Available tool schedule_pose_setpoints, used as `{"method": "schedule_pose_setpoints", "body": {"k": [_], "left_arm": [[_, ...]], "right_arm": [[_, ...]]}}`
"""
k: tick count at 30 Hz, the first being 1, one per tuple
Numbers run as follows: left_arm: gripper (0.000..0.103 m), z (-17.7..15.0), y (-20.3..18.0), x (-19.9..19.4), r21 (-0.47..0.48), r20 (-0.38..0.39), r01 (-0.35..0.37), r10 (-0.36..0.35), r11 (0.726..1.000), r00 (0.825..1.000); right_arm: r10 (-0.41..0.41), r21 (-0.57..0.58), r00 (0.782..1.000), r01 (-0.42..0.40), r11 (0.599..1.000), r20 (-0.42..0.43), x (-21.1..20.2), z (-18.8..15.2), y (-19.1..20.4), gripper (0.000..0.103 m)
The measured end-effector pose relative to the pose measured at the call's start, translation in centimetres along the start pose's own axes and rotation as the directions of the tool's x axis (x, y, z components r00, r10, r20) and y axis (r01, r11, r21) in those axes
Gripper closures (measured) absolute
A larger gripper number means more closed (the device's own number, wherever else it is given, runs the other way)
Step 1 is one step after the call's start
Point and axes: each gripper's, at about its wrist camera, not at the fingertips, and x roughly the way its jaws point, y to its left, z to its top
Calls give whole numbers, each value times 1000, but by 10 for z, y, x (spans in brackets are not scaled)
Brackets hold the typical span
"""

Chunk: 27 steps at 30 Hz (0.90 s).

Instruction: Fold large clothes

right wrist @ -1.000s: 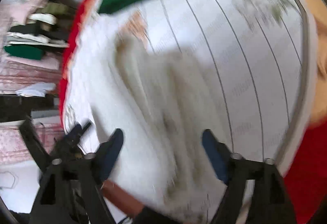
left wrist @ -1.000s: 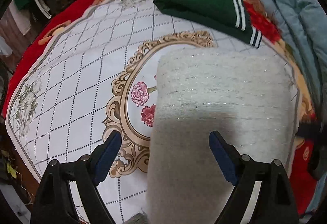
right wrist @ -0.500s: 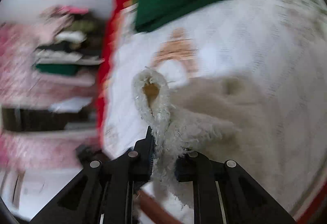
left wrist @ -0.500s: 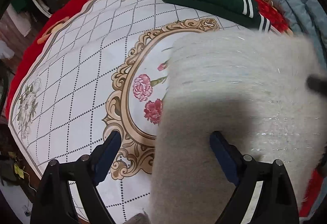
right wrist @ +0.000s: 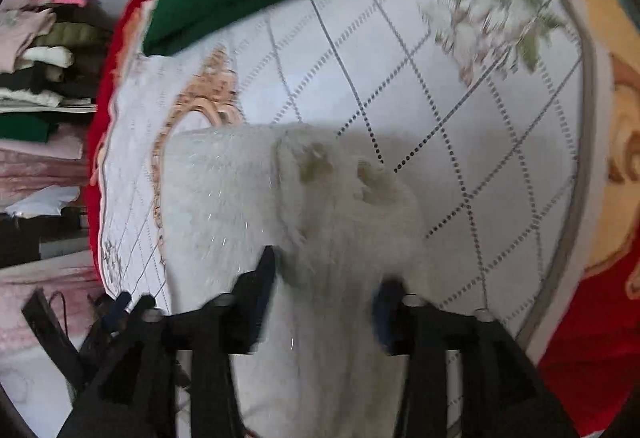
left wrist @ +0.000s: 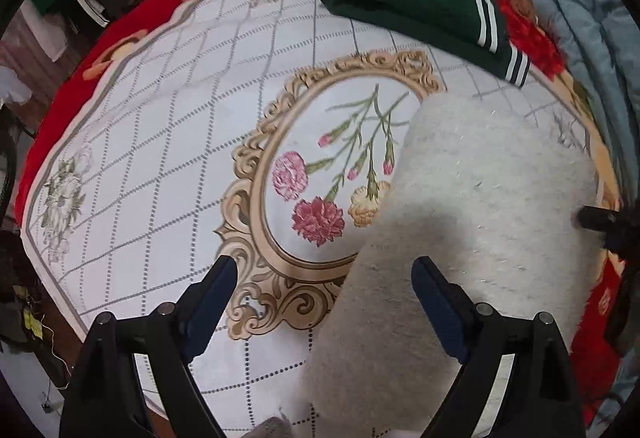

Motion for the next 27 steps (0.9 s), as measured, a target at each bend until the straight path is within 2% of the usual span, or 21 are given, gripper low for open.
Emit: {"method": "schedule_pose_setpoints", "body": {"k": [1,2,5,7,8,9,10,12,14,16,17,18,19,20,21,23,24,26,27], "left_arm": [[13,2,2,-6,-3,8,2,-2,1000,1000],[13,4,2,-11,-2,14,1,-1,1000,1000],[13,11,1,-22,21,27,-22,22,1000,999],[13,15,-4,-28,55,39,-51,49,997,998],[13,16,-6,-29,68,40,-59,56,996,998],[13,17,-10,-28,89,40,-71,68,994,997],[13,18,-13,-26,106,37,-81,77,991,996],[13,17,-22,-18,146,9,-91,90,985,996],[13,17,-28,-14,179,-6,-88,91,980,996],[13,16,-32,-13,195,-16,-52,57,979,998],[14,17,-33,-11,197,-24,-27,32,980,999],[14,18,-33,-7,194,-40,2,6,981,999],[14,19,-34,-4,190,-56,31,-20,981,998],[14,22,-33,4,181,-80,76,-63,981,995],[14,23,-34,10,174,-93,102,-87,979,992],[14,25,-33,22,159,-112,164,-147,973,983],[14,26,-32,31,147,-131,199,-180,969,975],[14,27,-32,52,131,-182,293,-268,947,946],[14,26,-34,62,123,-208,331,-302,935,930]], "right_arm": [[3,-23,999,-2,1000,41,-11,-6,2,29],[17,-46,997,-13,999,79,-23,-13,6,27],[82,-82,992,-75,994,95,-31,-24,19,26],[80,-83,994,-73,994,78,-26,-29,18,26],[42,-77,998,-39,996,46,-10,-28,19,27],[-62,-78,998,62,995,-3,18,-30,20,35],[-137,-99,989,132,986,-47,37,-35,15,37],[-166,-100,984,158,982,-73,61,-38,7,37],[-107,-78,991,101,992,-81,47,-31,6,36],[61,-1,996,-61,998,-58,15,-29,-12,31],[119,38,992,-118,992,-42,2,-31,-25,22],[154,72,988,-152,986,-24,-9,-34,-43,3],[190,98,982,-189,977,-5,-15,-39,-61,0],[225,118,974,-224,967,5,-16,-43,-73,0],[289,158,957,-286,945,2,-8,-49,-93,0],[350,208,936,-337,918,-32,13,-54,-112,0],[396,222,917,-376,900,-49,29,-58,-118,0],[494,249,867,-467,848,-57,56,-65,-122,0],[583,292,811,-548,784,-44,74,-68,-124,0]]}}
